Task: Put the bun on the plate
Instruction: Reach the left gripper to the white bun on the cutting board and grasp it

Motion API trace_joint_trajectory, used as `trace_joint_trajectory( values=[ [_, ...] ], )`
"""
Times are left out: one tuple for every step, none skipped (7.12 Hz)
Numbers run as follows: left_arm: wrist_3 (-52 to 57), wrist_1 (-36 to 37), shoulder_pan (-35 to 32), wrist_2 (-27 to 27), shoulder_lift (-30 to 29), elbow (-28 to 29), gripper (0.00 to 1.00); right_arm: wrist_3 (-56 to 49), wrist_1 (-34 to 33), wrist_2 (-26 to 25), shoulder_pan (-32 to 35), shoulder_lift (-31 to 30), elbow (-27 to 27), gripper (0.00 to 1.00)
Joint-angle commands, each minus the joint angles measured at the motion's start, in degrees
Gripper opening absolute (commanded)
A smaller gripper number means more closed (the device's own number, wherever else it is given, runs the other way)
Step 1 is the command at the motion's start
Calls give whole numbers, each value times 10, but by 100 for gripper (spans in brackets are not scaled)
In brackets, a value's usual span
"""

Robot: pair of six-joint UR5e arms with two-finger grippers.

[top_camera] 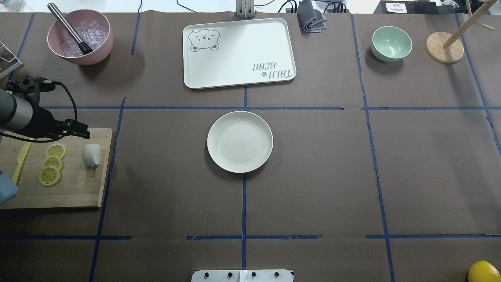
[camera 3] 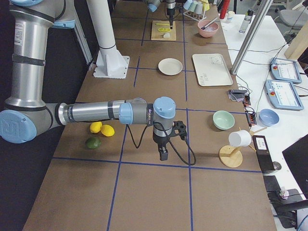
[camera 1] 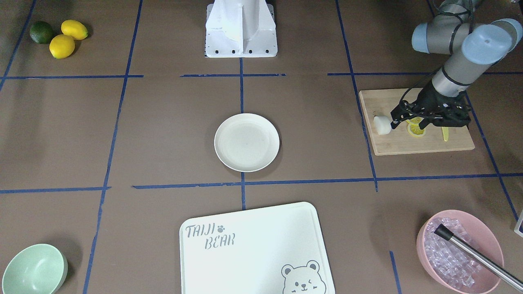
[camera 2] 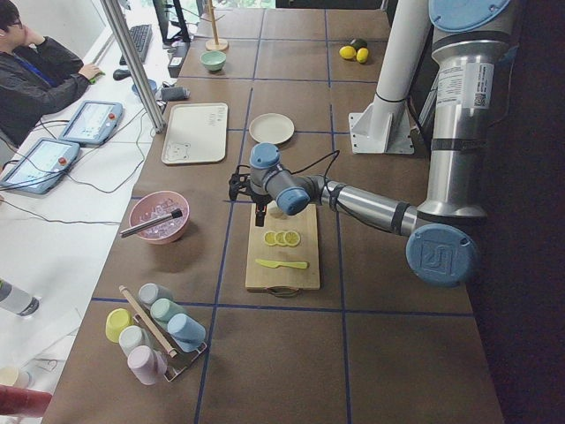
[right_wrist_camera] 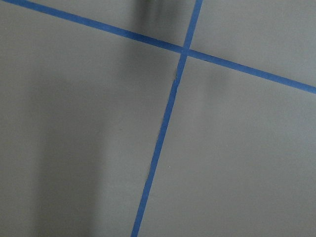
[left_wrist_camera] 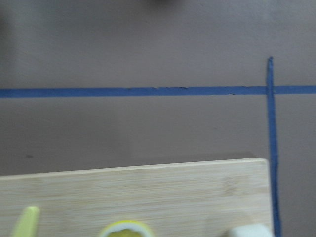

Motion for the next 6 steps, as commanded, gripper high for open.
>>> trace_joint_trajectory(
  values=[
    [-36,1,56,35,-5,0,100,1,0,1,0,0,1,100],
    [-35,1,60,38,-3,8,100,1,0,1,0,0,1,100],
    [-35,2,61,38,-1,9,99,1,0,1,0,0,0,100],
    [-34,3,61,38,0,9,87,1,0,0,0,1,-1,100],
    [-34,7,63,38,0,9,54,1,0,1,0,1,-2,100],
    [-31,26,63,38,-4,8,24,1,0,1,0,1,-2,100]
  ],
)
